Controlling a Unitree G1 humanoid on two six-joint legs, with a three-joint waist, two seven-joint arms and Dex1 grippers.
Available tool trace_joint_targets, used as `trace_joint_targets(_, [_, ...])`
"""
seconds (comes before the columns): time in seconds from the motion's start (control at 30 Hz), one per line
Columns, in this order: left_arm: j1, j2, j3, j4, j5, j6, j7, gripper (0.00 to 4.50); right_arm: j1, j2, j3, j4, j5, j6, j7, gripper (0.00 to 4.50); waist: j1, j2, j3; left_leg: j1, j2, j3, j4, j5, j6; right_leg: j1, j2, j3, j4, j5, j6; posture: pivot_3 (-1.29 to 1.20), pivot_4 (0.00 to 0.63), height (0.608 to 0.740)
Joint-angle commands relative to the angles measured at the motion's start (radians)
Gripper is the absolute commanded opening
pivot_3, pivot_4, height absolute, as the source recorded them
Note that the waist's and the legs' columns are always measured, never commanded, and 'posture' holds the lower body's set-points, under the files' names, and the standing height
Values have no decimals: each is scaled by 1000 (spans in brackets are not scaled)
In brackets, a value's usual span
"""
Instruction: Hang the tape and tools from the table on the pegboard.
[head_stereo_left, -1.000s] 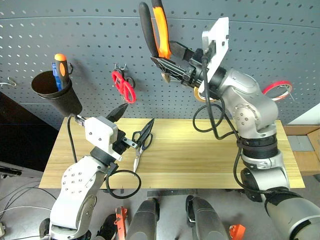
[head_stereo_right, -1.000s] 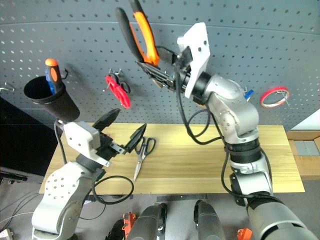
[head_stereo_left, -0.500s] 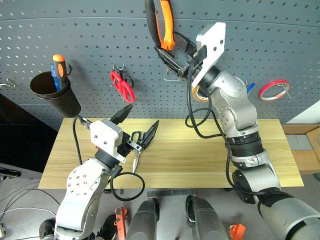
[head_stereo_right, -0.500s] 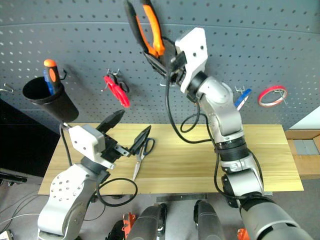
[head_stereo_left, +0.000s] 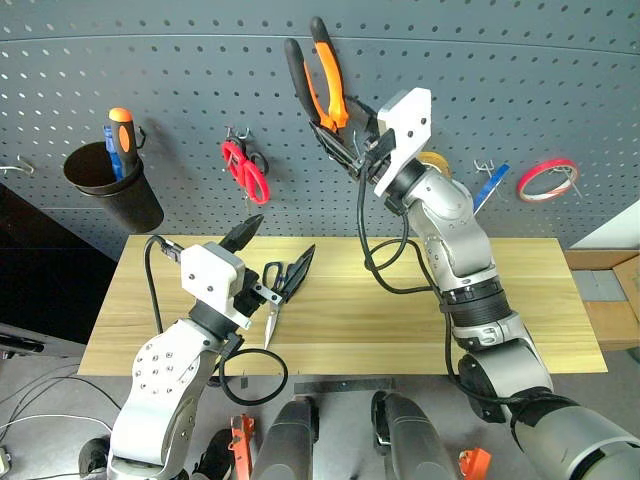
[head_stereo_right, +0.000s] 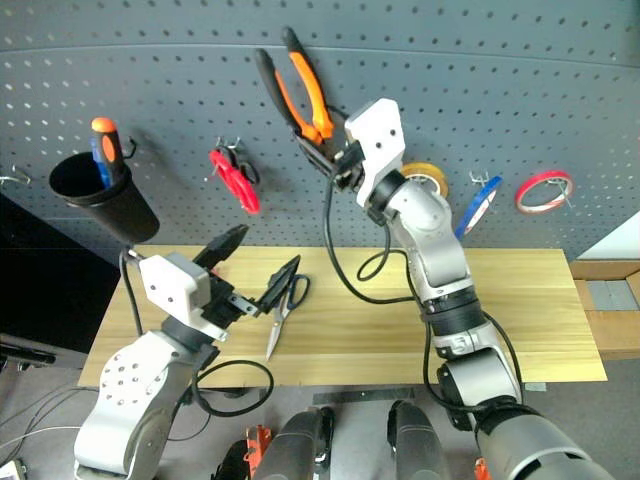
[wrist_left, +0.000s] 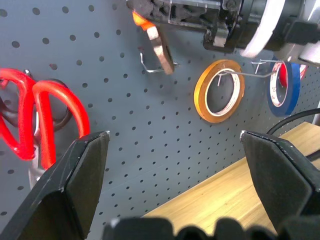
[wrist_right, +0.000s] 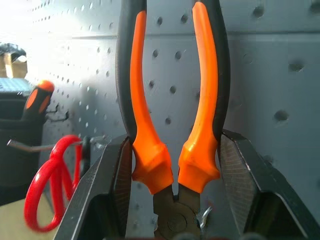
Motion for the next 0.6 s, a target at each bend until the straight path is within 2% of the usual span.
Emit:
trace_joint_targets(0.03, [4,5,11,-17,4,-15,1,4500,-40,4,-32,-77,16,-57,-11,2005,0,0,0,0,0,0,0,0,0,0,0,0,0,0,0,103,250,740])
trace_joint_targets(0.2, [9,7,14,-9,3,-19,-3,4500,-24,15,-25,-99,18,-52,-5,2004,0,0,0,0,0,0,0,0,0,0,0,0,0,0,0,103,249,740])
trace_joint_targets(0.6, [15,12,16,-11,5,-18,0,4500,0,56,-12,-13,-29,-121,-35,2004,0,0,-1,0,0,0,0,0,0,0,0,0,0,0,0,113,247,740])
